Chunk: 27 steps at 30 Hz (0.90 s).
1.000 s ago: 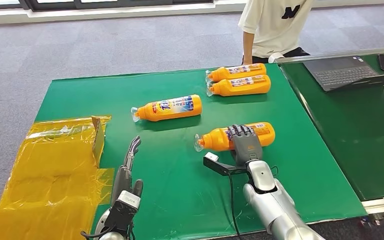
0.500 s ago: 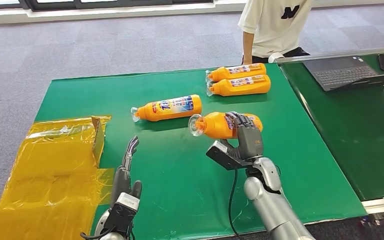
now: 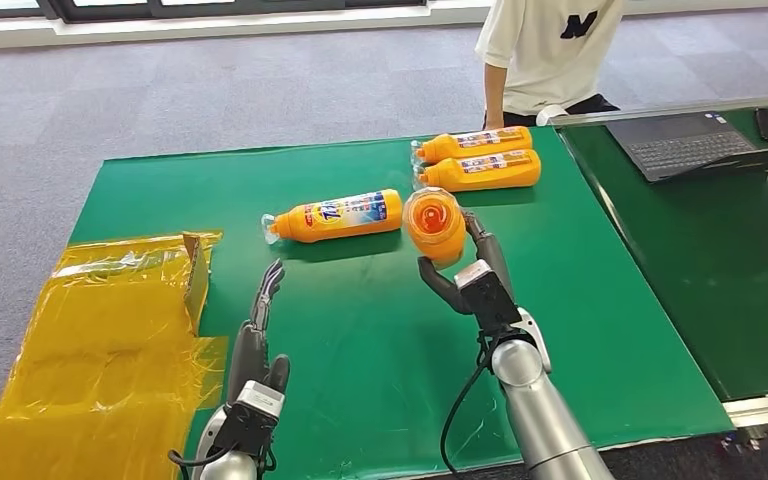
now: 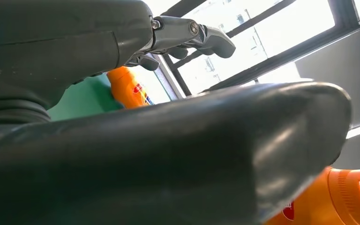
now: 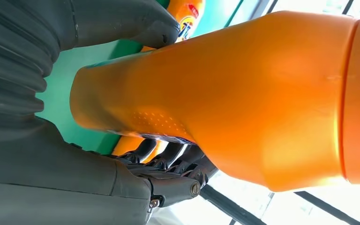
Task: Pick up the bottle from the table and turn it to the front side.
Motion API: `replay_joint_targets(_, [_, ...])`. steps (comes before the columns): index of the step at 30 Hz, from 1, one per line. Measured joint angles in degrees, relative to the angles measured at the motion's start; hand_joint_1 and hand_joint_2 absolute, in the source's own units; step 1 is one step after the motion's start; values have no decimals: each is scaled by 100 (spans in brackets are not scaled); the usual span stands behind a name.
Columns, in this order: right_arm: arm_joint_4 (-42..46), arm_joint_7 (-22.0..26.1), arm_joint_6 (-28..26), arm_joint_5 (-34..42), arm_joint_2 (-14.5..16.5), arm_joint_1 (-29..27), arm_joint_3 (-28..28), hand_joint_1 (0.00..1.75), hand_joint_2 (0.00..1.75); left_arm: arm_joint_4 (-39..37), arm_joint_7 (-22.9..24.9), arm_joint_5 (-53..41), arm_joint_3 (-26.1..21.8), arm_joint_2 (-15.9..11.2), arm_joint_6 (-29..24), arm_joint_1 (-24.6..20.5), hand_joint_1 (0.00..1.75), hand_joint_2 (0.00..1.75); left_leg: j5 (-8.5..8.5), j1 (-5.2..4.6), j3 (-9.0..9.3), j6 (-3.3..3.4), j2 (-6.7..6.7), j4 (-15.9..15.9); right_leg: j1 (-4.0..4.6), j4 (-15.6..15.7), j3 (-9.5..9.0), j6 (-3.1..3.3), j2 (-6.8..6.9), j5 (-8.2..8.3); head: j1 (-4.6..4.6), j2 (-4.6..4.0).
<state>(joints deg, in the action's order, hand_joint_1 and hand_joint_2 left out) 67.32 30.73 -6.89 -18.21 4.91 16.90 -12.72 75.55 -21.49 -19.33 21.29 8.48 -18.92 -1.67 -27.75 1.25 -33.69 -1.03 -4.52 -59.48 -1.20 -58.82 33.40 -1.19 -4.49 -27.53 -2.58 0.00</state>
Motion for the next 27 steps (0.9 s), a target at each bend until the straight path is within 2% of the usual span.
replay_joint_targets(13, [-85, -13, 73, 57, 345, -45, -154, 175, 175, -161, -36, 240, 154, 123, -74, -719, 0, 0, 2, 0, -1, -1, -1, 0, 0, -1, 0, 0, 1, 1, 0, 0])
replay_joint_targets(25, [-182, -13, 73, 72, 379, -44, -210, 175, 175, -292, -43, 246, 170, 163, -99, -836, 0, 0, 3, 0, -3, 0, -2, 0, 0, -1, 1, 0, 0, 0, 0, 0])
replay_joint_targets(27, [-190, -13, 73, 71, 379, -43, -210, 175, 175, -298, -66, 256, 170, 167, -104, -844, 0, 87, 3, 0, -3, 0, -2, 0, 0, -1, 1, 0, 0, 0, 0, 0])
